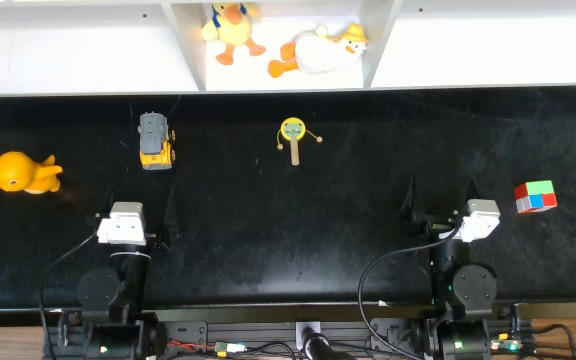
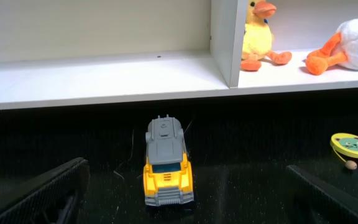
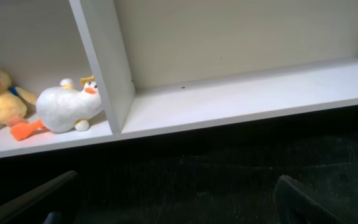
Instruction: Store Toys
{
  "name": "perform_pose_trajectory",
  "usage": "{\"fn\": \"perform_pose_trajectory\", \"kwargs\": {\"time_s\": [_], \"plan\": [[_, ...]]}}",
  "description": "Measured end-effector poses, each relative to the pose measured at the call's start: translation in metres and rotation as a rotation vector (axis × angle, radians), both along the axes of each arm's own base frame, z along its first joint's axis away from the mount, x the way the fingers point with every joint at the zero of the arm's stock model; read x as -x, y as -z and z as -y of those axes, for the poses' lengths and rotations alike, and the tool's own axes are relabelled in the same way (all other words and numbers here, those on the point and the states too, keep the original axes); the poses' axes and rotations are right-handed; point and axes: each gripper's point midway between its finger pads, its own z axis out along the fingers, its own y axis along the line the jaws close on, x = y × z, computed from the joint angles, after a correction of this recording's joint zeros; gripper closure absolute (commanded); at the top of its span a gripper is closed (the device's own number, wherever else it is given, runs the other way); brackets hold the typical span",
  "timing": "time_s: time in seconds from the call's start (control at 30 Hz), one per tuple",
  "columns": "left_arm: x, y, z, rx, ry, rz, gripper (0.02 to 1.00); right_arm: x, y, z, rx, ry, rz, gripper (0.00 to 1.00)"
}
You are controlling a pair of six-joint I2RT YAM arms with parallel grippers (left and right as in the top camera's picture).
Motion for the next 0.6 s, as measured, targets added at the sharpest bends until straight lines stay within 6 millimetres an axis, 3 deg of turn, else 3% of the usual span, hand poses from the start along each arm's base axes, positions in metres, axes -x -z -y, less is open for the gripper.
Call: {"fn": "perform_pose_trajectory", "kwargs": {"time_s": [0.6], "plan": [[0.0002, 0.0032, -0.0059, 0.002, -0.035, -0.014, 0.020, 0.0000, 0.0000, 0.0001, 0.000, 0.000, 0.000, 0.007]]}}
